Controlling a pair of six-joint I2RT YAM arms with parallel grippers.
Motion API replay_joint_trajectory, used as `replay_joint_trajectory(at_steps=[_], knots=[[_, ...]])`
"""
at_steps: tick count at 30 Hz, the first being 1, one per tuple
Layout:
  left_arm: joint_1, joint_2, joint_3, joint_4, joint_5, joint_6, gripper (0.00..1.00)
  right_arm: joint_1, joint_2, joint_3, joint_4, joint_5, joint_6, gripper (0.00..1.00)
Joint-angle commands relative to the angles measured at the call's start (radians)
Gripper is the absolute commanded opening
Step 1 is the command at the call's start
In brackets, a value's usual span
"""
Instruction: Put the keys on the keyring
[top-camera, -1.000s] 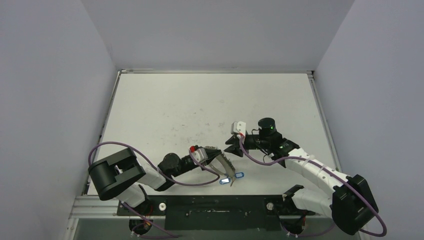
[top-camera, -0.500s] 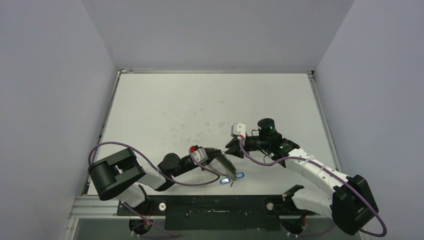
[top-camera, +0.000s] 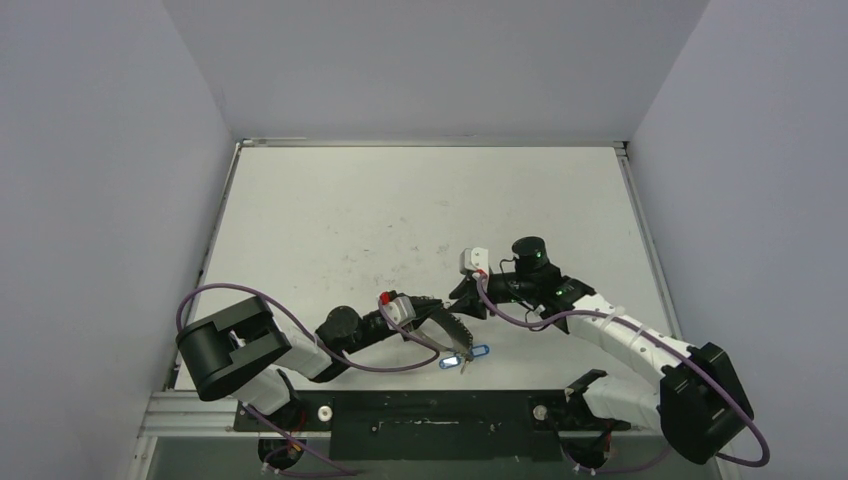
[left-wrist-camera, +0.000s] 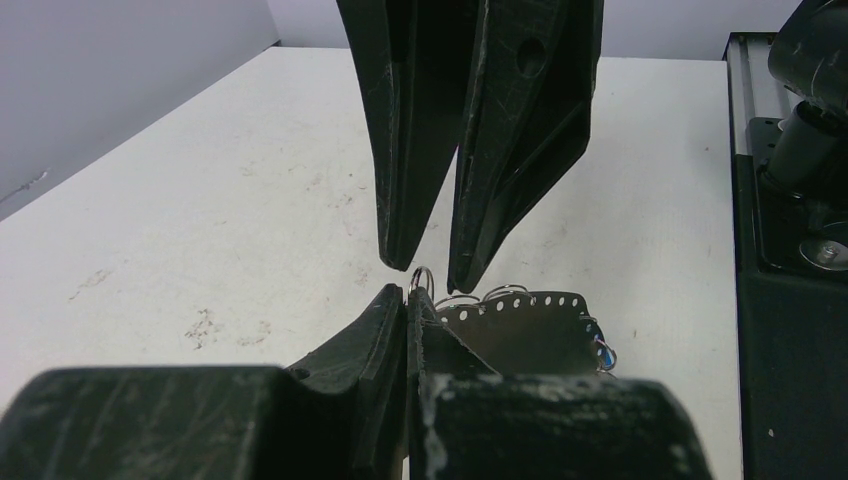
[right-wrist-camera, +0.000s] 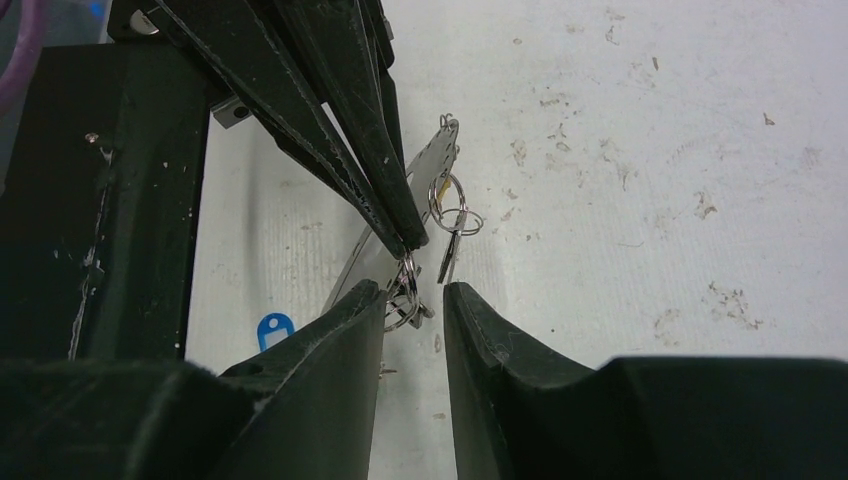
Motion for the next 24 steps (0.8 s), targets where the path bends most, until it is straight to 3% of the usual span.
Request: replay_joint_trajectory(at_steps=[1,6,11,16,20,24], knots=[[-0.006,-0.031,0.008,0.048,0.006,0.001,0.0,0.008,0.027,0.013,0.07,-0.061,0.0,0.28],[-0.005,-0.03,0.009,0.049,0.01,0.001,0.0,0.016,0.057,0.03,0.072,-0.092,-0.006,0.18],[-0.005,-0.031,0.006,0.048,0.01,0.002,0.0,0.021,0.052,0.051,0.025,-0.098,-0.029,0.0],[-0.006,-0.035,0.002,0.048,0.007,0.001,0.0,0.023,0.014,0.088,-0.075,-0.052,-0.036,0.0],[-0.005,-0.045,0.004,0.041,-0.003,0.0,0.0,0.041,0.038,0.195,-0.285,0.042,-0.055,0.0],[-0.007,-0.075,0.004,-0.015,-0.025,0.002,0.28,0.098,0.12,0.345,-0.571,0.213,-0.113,0.0]])
